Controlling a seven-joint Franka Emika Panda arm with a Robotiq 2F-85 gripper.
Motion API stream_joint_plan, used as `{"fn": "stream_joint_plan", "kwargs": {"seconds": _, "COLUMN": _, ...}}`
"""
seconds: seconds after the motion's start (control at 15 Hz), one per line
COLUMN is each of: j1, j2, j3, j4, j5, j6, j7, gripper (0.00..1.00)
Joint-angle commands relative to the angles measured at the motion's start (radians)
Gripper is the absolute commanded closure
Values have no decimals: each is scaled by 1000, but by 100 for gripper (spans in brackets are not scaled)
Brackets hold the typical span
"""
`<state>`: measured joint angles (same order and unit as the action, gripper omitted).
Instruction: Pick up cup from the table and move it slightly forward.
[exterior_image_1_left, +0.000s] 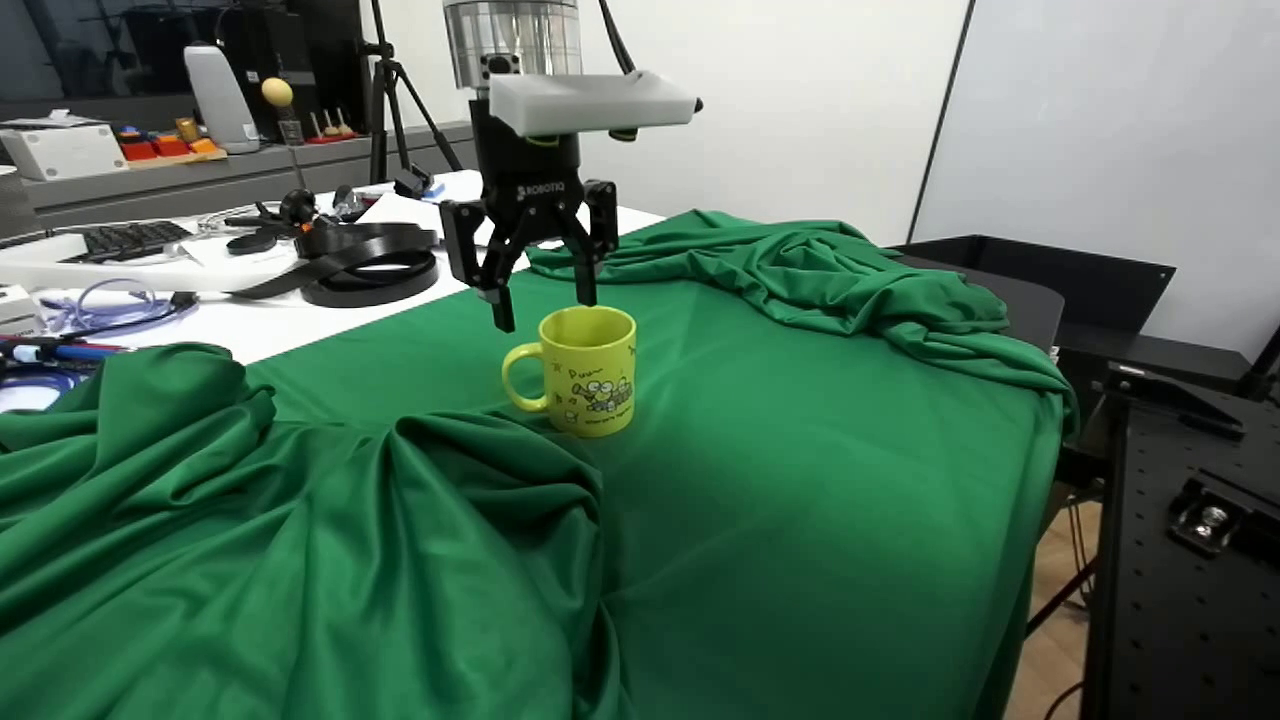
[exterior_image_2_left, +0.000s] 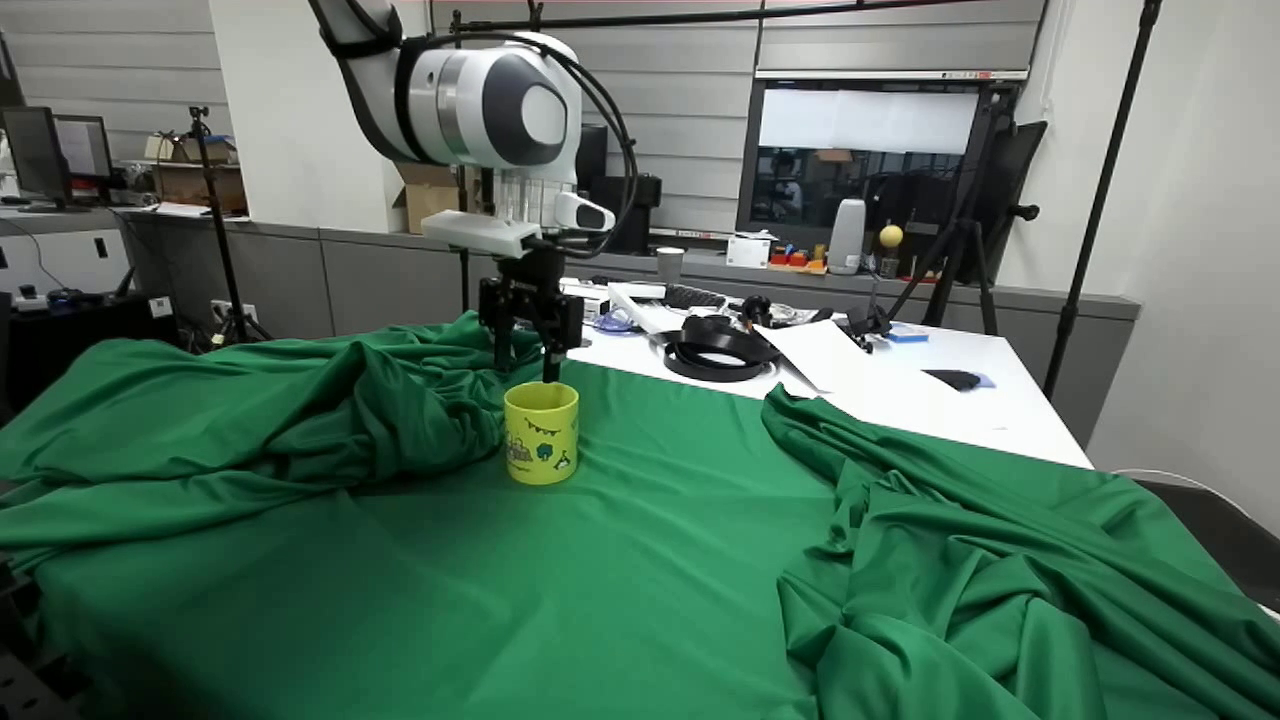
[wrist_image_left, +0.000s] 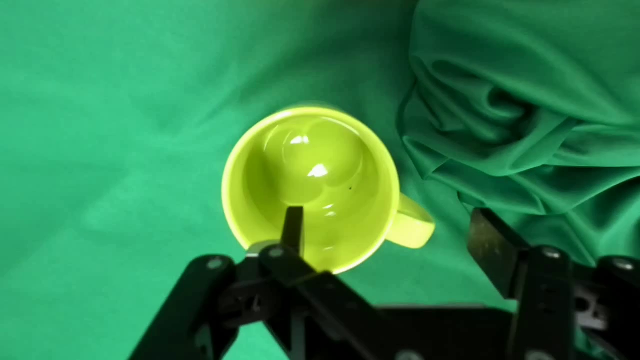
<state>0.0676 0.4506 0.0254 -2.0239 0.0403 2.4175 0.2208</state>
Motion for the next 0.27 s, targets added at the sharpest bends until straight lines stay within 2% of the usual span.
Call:
{"fn": "stream_joint_plan", "kwargs": {"seconds": 0.0, "j1": 9, "j2": -61, "j3": -18, "j4": -8, "j5": -5, "j6": -85, "j7": 18, "gripper": 0}}
{"fn": "stream_joint_plan", "kwargs": {"seconds": 0.2, "j1": 2, "j2": -108, "j3": -21, "j4": -29, "j5": -18, "j6": -121, "j7": -8, "gripper": 0}}
